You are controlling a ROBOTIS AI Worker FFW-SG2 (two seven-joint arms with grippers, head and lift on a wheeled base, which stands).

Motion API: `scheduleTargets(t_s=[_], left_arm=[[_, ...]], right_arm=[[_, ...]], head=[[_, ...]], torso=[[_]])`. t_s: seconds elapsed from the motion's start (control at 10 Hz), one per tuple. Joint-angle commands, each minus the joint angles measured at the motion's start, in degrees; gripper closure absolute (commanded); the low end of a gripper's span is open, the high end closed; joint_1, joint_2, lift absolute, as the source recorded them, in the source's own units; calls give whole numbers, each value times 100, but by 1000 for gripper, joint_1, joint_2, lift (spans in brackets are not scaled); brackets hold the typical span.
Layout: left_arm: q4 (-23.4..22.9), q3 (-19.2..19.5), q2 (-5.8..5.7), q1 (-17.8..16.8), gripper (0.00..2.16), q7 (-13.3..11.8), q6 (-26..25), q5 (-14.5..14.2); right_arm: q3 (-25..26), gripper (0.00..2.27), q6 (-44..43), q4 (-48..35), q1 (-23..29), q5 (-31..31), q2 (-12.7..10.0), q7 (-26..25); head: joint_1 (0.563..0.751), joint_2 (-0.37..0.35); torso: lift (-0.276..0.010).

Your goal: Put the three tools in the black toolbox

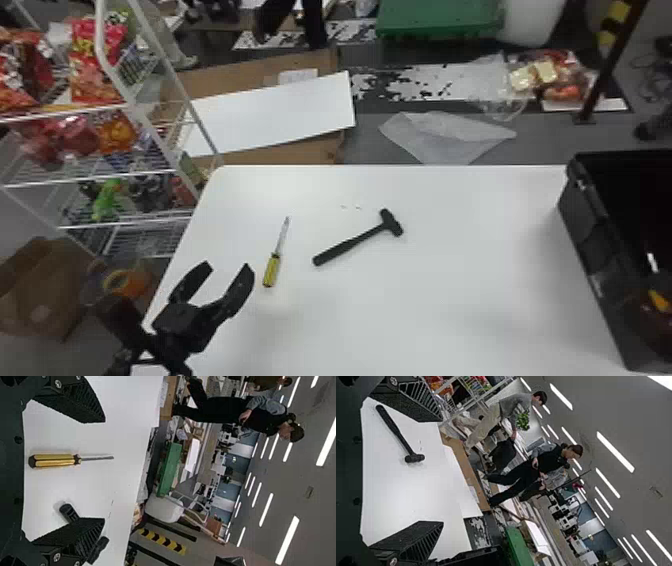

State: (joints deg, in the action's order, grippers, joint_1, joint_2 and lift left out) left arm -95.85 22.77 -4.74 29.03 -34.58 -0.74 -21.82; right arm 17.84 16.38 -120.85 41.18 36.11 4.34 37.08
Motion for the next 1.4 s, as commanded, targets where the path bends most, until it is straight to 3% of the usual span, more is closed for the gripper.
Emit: scheduleTargets(t_s=[0.0, 0.2, 0.4, 0.6, 0.8, 1.2, 1.3], left_arm=[[268, -80, 0, -336, 124, 92, -151, 161], [585, -177, 0, -758, 124, 180, -608, 354], [919, -309, 0, -1101, 124, 303, -748, 513], [1094, -458, 0, -1233, 134, 479, -748, 574], [1200, -625, 0, -1259, 151, 830, -748, 627], [1349, -731, 0, -1365, 205, 1050, -731, 636], [1402, -766, 0, -1373, 201, 1243, -731, 680]], right_arm=[[-9, 76, 10, 0, 30, -26, 41, 1], [-9, 76, 28, 0, 30, -26, 93, 1], [-53, 76, 46, 0, 39, -34, 120, 1], [-53, 76, 63, 0, 39, -34, 155, 10], [-62, 76, 63, 9, 39, -34, 181, 10], [-70, 76, 63, 9, 65, 10, 260, 10], [-70, 76, 63, 9, 65, 18, 287, 10]], head=[[695, 191], [695, 177], [695, 164], [695, 149], [695, 140], [695, 130], [695, 129]], torso=[[-55], [-55], [-55], [-55], [-55], [-55], [-55]])
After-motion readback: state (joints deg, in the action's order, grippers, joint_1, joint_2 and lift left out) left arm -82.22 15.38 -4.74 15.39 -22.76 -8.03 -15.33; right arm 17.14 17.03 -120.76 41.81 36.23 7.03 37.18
